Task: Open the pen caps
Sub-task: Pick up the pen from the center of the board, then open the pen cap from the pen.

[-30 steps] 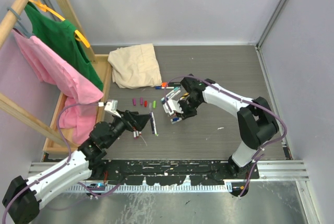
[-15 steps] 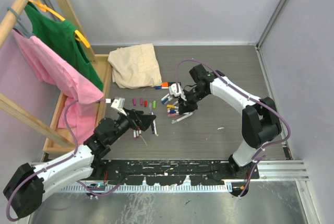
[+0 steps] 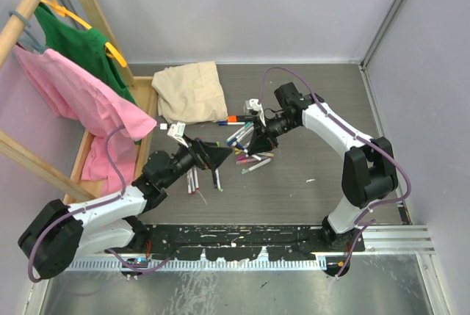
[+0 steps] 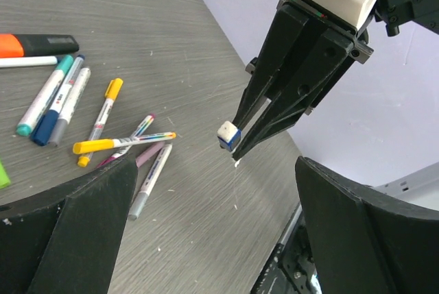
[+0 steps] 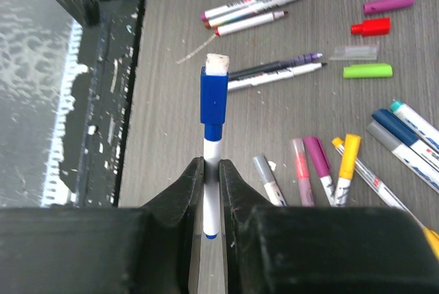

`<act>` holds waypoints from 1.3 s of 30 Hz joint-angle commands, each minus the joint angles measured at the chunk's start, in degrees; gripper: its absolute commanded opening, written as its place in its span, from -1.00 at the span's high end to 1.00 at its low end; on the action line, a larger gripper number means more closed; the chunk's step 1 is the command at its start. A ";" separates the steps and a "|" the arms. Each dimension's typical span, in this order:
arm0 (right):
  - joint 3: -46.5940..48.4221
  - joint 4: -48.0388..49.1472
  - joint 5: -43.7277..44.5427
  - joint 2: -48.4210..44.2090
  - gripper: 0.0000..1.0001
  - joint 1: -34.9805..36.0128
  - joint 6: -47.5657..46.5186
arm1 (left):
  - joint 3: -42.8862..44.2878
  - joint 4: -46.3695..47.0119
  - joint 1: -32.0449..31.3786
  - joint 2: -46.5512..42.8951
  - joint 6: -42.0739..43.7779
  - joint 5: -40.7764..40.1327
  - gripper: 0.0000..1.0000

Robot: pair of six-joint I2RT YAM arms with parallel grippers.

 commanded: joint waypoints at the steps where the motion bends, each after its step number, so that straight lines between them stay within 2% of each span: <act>1: 3.02 -0.03 -8.06 -1.81 0.99 -0.18 4.72 | 3.32 8.96 0.29 2.39 -2.70 1.27 -1.00; 5: 3.62 -1.67 -11.31 -0.68 0.99 -0.15 4.61 | 4.62 12.18 0.24 5.40 -4.58 2.79 -0.96; 11: 4.21 -3.68 -14.01 0.78 0.99 -0.16 3.92 | 6.24 16.25 0.24 10.14 -7.32 5.11 -0.77; 18: 5.05 -6.33 -15.49 2.67 0.98 -0.19 2.08 | 7.93 18.87 0.23 14.91 -9.19 7.22 -0.36; 20: 5.34 -7.00 -15.83 3.17 0.99 -0.15 1.58 | 8.42 19.33 0.21 16.01 -9.56 7.97 -0.20; 24: 5.76 -7.88 -16.48 4.04 0.99 -0.22 1.33 | 8.86 20.41 0.28 17.49 -10.38 9.08 -0.06; 27: 5.83 -8.02 -17.03 4.46 0.99 -0.25 1.36 | 8.89 20.94 0.21 17.97 -10.50 9.57 0.13; 34: 5.91 -8.21 -17.19 5.08 0.99 -0.19 1.40 | 9.28 19.67 0.27 18.28 -10.67 9.35 0.90; 37: 5.81 -8.25 -17.21 5.04 0.98 -0.19 1.26 | 9.12 19.07 0.22 17.89 -10.07 8.84 1.00; 39: 5.71 -8.35 -17.27 4.84 0.87 -0.21 0.93 | 8.94 18.63 0.22 17.34 -9.36 8.63 1.00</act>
